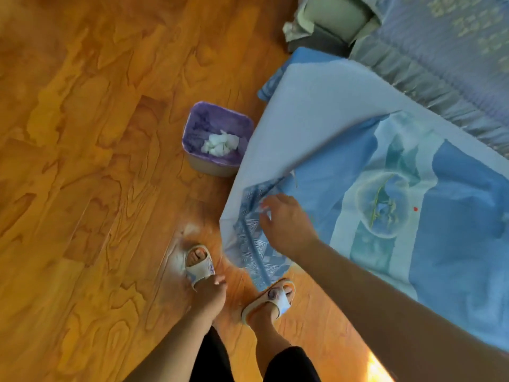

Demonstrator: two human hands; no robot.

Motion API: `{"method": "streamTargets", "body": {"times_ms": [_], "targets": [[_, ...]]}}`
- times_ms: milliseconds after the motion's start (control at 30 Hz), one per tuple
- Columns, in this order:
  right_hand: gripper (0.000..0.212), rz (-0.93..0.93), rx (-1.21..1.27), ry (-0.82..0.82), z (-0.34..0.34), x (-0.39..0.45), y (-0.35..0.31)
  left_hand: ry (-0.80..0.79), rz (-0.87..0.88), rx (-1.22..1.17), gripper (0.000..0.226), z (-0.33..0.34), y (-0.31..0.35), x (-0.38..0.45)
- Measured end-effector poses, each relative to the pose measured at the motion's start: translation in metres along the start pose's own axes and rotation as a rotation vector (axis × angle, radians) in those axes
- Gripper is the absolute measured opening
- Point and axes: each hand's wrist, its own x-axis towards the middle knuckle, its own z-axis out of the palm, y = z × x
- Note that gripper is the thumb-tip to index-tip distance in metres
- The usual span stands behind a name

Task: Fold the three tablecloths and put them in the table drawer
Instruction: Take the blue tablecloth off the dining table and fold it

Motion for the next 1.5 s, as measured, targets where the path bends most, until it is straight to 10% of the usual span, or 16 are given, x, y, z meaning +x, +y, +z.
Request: {"method": "streamTargets", "body": {"times_ms": [100, 267, 500, 967, 1300, 1500], "targets": [[0.027, -0.027, -0.101, -0.158, 0.032, 0.058, -0.003, -0.162, -0.230, -0.596, 0.032, 0.011, 0.009, 0.012], [0.072, -0.134, -0.404, -0.306, 0.067, 0.115, 0.029, -0.369, -0.273, -0.930, 0.068, 0.034, 0.021, 0.023], [0.031, -0.247, -0.813, -0.489, 0.041, 0.081, 0.074, -0.422, -0.204, -1.171, 0.055, 0.049, 0.015, 0.025], [0.048, -0.351, -0.143, -0.350, -0.014, 0.021, 0.118, -0.521, -0.137, -1.397, 0.044, 0.040, 0.040, 0.014], [0.058, -0.270, 0.048, -0.193, -0.027, 0.009, 0.115, -0.117, 0.028, -1.583, 0.036, 0.023, 0.035, -0.016], [0.054, -0.306, -0.037, -0.203, -0.049, 0.001, 0.116, 0.278, 0.381, -0.944, 0.013, -0.004, 0.068, -0.087]]}}
